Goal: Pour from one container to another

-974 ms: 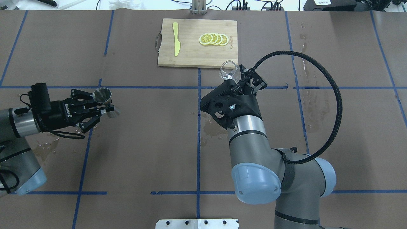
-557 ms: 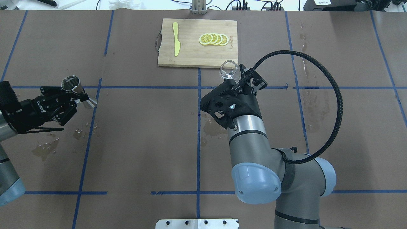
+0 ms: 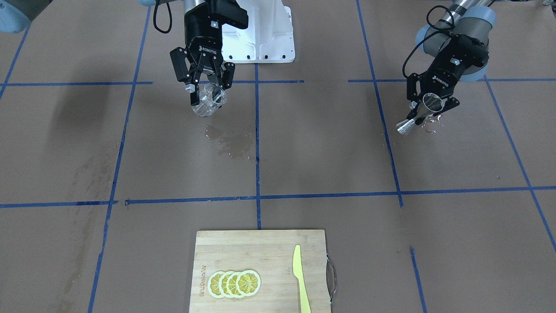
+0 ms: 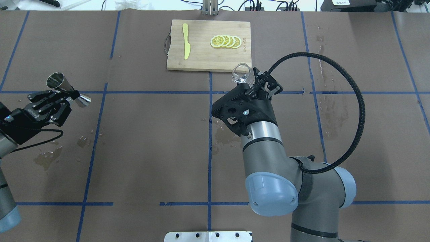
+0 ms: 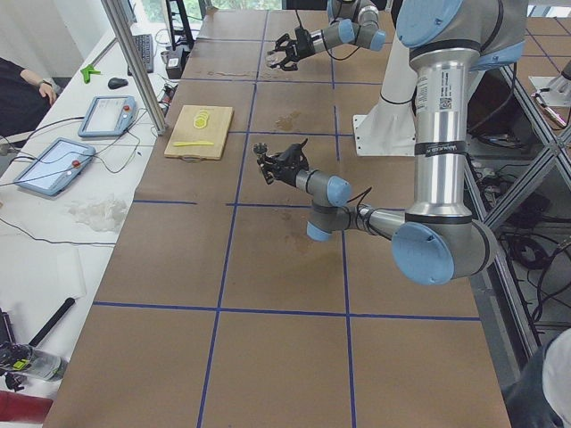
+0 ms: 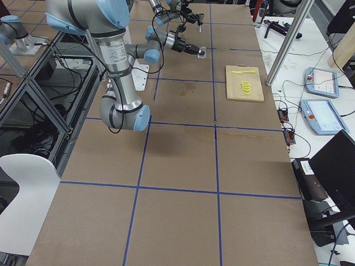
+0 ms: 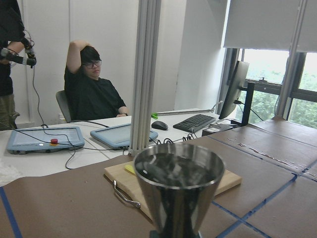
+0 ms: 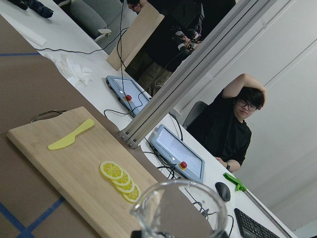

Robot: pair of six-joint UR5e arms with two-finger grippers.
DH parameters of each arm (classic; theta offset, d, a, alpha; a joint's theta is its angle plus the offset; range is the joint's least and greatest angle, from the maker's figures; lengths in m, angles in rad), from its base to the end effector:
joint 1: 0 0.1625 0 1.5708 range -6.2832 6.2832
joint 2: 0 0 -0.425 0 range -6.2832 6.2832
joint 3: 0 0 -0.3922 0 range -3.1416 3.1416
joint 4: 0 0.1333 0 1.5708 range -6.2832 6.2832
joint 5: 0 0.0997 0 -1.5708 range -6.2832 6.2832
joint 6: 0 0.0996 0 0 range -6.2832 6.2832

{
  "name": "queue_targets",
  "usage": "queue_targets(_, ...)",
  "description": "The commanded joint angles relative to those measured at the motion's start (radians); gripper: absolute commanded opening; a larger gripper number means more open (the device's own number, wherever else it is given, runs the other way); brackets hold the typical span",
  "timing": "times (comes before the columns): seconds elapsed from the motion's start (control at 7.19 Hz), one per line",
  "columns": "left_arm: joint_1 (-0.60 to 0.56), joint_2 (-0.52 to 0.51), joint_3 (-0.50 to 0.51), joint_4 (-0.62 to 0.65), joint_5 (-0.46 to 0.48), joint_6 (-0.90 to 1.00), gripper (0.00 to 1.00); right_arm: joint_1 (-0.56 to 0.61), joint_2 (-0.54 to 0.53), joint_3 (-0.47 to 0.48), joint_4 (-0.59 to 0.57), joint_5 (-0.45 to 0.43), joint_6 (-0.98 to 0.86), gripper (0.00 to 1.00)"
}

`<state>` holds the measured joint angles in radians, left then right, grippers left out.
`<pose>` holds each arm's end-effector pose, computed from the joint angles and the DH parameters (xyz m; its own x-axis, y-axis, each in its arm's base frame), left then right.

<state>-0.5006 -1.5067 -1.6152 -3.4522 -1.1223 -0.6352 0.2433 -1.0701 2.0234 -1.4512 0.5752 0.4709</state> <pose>0.2858 -0.3575 0.4731 0.4922 0.5575 -0.6685 0.6754 0.2399 0.6973 -0.4586 -0.3373 0.1538 0.9647 -0.2600 0.0415 0.0290 0.2615 0.9648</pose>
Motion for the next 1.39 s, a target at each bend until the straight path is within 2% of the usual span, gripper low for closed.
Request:
queue_targets(0.0, 0.115, 0.04, -0.002, 0.01, 0.204, -0.011, 0.0, 0.001, -0.001, 0.001, 0.0, 0.0, 0.0, 0.0)
queue_targets(0.14, 0.152, 0.081, -0.002, 0.01, 0.273, -0.011, 0.0, 0.001, -0.001, 0.001, 0.0, 0.0, 0.0, 0.0)
queue_targets(0.56, 0.188, 0.129, 0.02, 0.027, 0.288, -0.011, 0.0, -0.001, -0.001, 0.001, 0.0, 0.0, 0.0, 0.0)
queue_targets(0.83, 0.253, 0.128, 0.047, 0.024, 0.431, -0.014, 0.0, 0.001, -0.002, 0.001, 0.0, 0.0, 0.0, 0.0)
queue_targets(1.11, 0.374, 0.126, 0.051, 0.015, 0.591, -0.015, 0.0, 0.001, -0.001, 0.003, 0.0, 0.0, 0.0, 0.0)
queue_targets(1.25, 0.401, 0.125, 0.058, 0.015, 0.639, -0.035, 0.0, 0.001, -0.001, 0.003, 0.0, 0.0, 0.0, 0.0)
